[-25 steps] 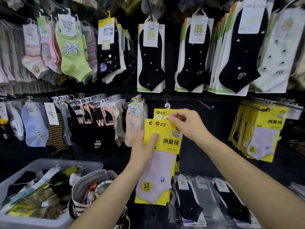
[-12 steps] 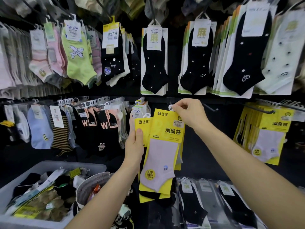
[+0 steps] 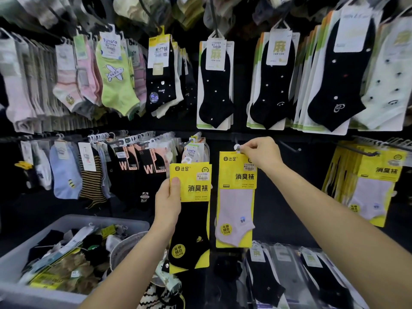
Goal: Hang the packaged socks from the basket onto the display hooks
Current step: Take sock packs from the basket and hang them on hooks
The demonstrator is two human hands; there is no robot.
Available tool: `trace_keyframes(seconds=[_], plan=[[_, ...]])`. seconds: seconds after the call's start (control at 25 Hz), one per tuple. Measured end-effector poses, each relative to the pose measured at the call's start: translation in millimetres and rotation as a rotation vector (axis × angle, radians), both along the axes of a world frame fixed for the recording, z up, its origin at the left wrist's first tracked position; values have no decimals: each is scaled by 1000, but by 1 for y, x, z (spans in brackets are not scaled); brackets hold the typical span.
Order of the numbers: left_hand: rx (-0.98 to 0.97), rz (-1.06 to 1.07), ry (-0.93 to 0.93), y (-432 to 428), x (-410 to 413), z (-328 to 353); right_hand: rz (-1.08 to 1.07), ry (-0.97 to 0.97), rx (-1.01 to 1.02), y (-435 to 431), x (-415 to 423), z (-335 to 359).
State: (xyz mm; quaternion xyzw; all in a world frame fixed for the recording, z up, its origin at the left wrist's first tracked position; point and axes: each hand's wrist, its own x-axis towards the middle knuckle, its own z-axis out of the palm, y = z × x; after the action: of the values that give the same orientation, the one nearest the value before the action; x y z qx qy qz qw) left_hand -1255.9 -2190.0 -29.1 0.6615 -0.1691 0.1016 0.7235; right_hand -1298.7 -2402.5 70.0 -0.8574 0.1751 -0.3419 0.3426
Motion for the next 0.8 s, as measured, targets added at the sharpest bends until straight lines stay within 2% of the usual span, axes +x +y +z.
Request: trace_keyframes(seconds=[0.12, 0.2, 0.36, 0.6, 0.8], plan=[[24, -20, -54, -2, -6, 5, -20, -217, -41, 6, -9, -7], [40, -38, -78, -11, -12, 5, 104, -322, -75, 19, -21, -16], [29, -56, -98, -35, -24, 2, 299, -153, -122, 32, -40, -34], [13, -165, -78, -58, -37, 0, 274, -66, 60, 11, -44, -29], [5, -128, -72, -62, -30, 4, 207, -143, 154, 1, -33, -10]])
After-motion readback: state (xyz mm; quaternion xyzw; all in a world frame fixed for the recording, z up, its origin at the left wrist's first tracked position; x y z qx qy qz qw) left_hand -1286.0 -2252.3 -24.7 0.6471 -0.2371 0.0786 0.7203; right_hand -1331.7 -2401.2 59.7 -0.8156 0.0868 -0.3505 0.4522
